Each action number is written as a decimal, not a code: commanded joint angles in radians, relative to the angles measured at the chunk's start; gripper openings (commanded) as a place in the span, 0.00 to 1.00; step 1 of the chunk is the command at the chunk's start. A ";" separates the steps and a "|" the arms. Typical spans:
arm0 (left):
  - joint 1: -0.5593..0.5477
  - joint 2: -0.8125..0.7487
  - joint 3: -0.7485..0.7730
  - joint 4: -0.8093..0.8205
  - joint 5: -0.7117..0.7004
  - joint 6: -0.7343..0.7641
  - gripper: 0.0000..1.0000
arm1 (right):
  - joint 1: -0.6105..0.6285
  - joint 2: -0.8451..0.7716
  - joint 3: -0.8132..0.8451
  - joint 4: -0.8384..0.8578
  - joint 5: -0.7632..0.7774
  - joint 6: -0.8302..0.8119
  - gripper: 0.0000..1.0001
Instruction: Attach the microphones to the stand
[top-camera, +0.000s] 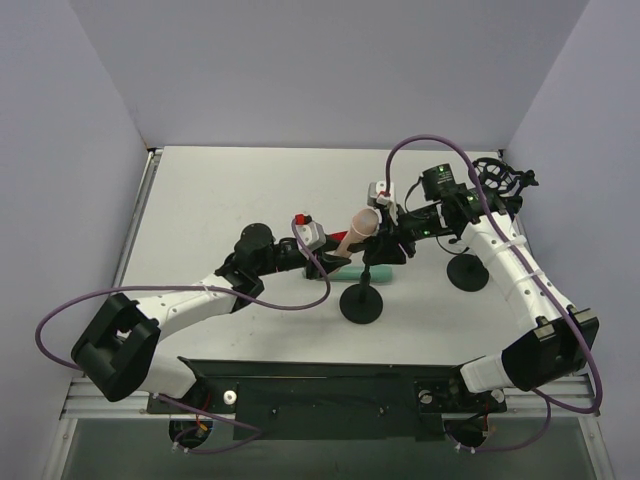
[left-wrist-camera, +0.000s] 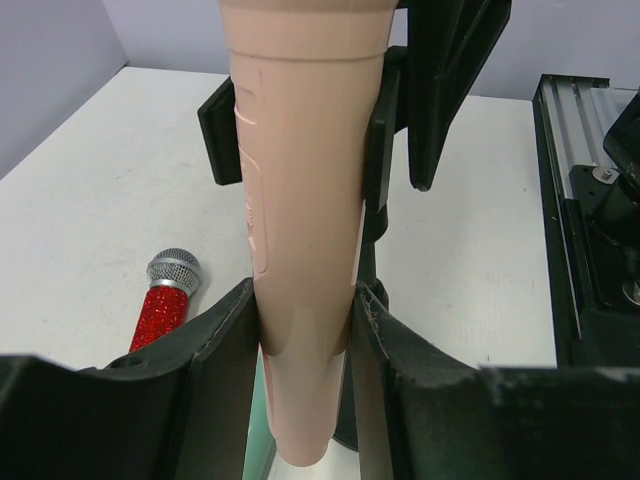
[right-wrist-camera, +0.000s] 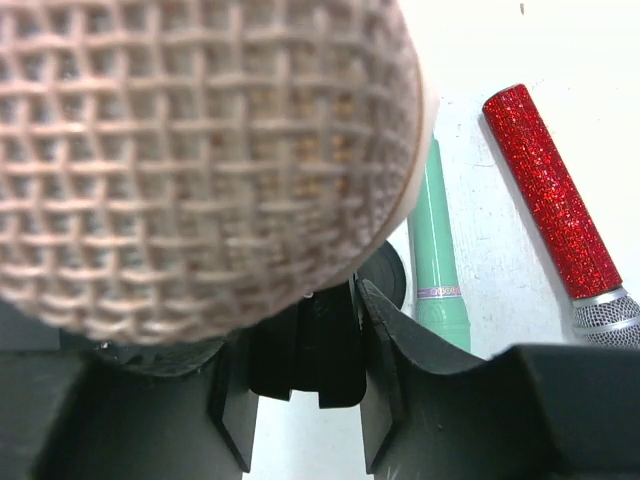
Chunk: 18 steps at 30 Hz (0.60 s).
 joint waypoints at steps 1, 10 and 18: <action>-0.002 -0.022 0.043 0.014 0.054 0.009 0.00 | 0.008 -0.023 -0.001 -0.023 -0.034 0.006 0.00; -0.021 0.028 0.067 0.074 0.061 -0.069 0.00 | 0.017 -0.015 -0.012 -0.008 -0.053 0.019 0.00; -0.021 0.048 0.057 0.149 0.041 -0.145 0.00 | 0.008 -0.032 -0.044 0.038 -0.066 0.061 0.53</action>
